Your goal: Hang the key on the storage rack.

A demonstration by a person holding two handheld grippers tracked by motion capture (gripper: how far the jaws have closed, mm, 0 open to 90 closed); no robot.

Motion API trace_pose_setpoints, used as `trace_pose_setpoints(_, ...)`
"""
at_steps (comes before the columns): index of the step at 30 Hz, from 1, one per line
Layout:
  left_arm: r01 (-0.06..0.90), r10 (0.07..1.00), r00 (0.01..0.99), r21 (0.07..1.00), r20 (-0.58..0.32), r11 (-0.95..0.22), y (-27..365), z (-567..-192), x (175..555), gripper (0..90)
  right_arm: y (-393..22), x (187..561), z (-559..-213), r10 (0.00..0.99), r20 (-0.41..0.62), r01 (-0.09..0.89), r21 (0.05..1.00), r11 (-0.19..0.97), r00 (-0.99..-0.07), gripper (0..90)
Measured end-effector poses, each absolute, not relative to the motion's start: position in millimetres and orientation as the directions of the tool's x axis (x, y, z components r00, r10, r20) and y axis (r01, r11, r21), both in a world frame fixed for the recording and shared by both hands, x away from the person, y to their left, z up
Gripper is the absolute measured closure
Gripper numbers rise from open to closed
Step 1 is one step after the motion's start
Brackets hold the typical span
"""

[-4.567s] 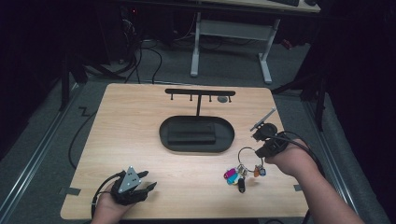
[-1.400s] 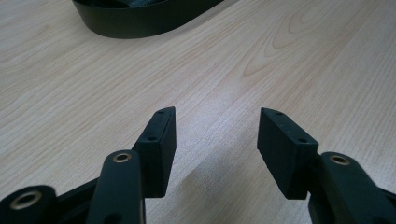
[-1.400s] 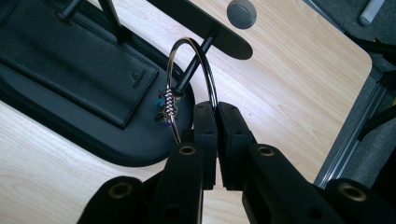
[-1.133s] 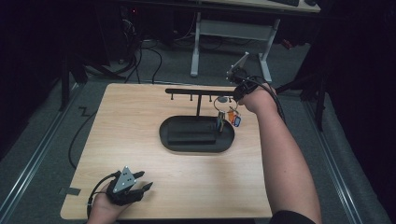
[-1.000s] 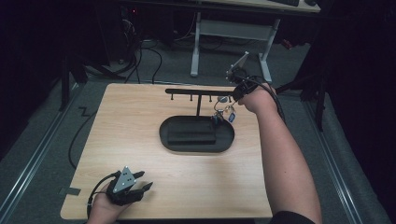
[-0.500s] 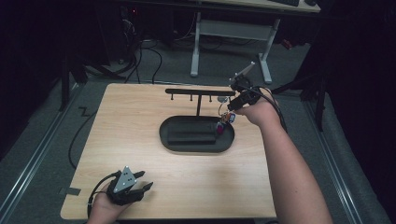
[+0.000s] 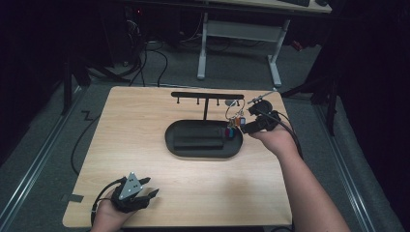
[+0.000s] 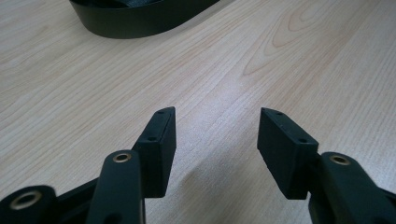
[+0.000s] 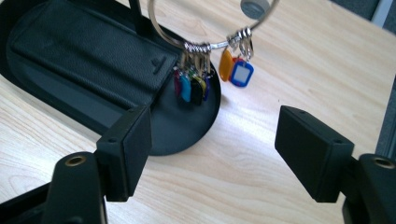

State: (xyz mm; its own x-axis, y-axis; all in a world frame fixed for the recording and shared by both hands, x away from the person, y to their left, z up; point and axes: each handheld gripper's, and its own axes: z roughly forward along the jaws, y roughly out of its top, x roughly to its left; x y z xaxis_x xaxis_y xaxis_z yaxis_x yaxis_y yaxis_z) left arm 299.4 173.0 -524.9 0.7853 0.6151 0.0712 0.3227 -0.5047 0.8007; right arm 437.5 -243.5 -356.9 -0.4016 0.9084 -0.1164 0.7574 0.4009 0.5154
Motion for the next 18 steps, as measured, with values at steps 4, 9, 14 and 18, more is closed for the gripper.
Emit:
trace_pose_setpoints(4,0.327,0.614,0.787,0.797,0.069,-0.508,172.8,-525.3,299.5,47.7,-253.7,425.9,-369.9,0.912,-0.097,0.758,0.524,0.388,-0.399,25.0)
trace_pose_setpoints(9,0.328,0.614,0.786,0.795,0.07,-0.511,171.7,-526.8,299.8,47.6,-262.5,410.4,-386.5,0.919,-0.071,0.754,0.548,0.362,-0.389,23.2)
trace_pose_setpoints(14,0.329,0.611,0.788,0.79,0.072,-0.517,171.1,-527.2,299.8,47.7,-266.4,395.9,-407.7,0.918,-0.094,0.742,0.559,0.369,-0.385,20.1)
trace_pose_setpoints(18,0.331,0.612,0.788,0.789,0.071,-0.518,170.6,-528.0,299.5,47.6,-269.7,384.5,-426.0,0.916,-0.084,0.739,0.564,0.368,-0.393,20.1)
